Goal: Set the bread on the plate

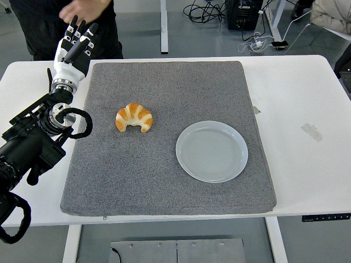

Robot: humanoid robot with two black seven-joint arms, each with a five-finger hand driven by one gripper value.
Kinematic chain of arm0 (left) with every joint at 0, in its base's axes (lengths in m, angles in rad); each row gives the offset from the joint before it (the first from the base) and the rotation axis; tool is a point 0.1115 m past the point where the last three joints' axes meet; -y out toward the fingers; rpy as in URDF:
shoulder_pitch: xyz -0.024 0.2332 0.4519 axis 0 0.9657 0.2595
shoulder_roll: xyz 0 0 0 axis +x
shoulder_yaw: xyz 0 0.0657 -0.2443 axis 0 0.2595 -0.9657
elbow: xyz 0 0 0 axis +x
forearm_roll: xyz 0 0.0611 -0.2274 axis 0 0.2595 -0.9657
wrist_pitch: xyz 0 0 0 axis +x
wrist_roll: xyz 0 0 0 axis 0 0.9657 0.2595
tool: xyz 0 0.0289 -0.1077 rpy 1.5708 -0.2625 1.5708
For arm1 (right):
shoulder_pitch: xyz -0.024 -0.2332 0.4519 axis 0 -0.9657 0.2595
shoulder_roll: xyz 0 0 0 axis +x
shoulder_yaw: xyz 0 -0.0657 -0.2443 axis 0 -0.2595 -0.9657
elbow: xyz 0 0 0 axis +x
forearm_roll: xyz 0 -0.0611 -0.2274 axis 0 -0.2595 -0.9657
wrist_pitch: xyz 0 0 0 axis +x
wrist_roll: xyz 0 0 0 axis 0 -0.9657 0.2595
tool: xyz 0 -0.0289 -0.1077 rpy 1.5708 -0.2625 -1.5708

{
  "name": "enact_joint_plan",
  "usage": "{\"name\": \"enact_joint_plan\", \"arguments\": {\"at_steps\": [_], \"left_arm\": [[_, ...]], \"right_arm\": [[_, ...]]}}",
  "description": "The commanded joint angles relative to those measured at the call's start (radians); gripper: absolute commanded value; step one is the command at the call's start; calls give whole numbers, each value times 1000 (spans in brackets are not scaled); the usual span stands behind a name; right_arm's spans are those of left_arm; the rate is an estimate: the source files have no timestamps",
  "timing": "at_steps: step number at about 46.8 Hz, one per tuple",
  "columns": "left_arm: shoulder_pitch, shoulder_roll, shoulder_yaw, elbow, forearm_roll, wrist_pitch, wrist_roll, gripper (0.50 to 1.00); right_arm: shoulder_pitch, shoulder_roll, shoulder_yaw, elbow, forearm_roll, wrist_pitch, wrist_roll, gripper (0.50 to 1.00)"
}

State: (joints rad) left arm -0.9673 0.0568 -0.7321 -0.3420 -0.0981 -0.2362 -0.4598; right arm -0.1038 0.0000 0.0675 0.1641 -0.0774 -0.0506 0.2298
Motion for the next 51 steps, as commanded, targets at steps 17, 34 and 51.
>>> {"name": "enact_joint_plan", "arguments": {"at_steps": [17, 34, 51], "left_arm": [[-4, 0, 0, -2, 0, 2, 0, 974], [-10, 3, 2, -8, 3, 2, 6, 974], [-40, 83, 154, -71, 3, 17, 15, 971]], "right_arm": [[-1, 0, 0, -2, 1, 0, 0, 1000], [-1, 0, 0, 0, 1, 0, 0, 1000], [1, 0, 0, 0, 1, 0, 0, 1000]]}}
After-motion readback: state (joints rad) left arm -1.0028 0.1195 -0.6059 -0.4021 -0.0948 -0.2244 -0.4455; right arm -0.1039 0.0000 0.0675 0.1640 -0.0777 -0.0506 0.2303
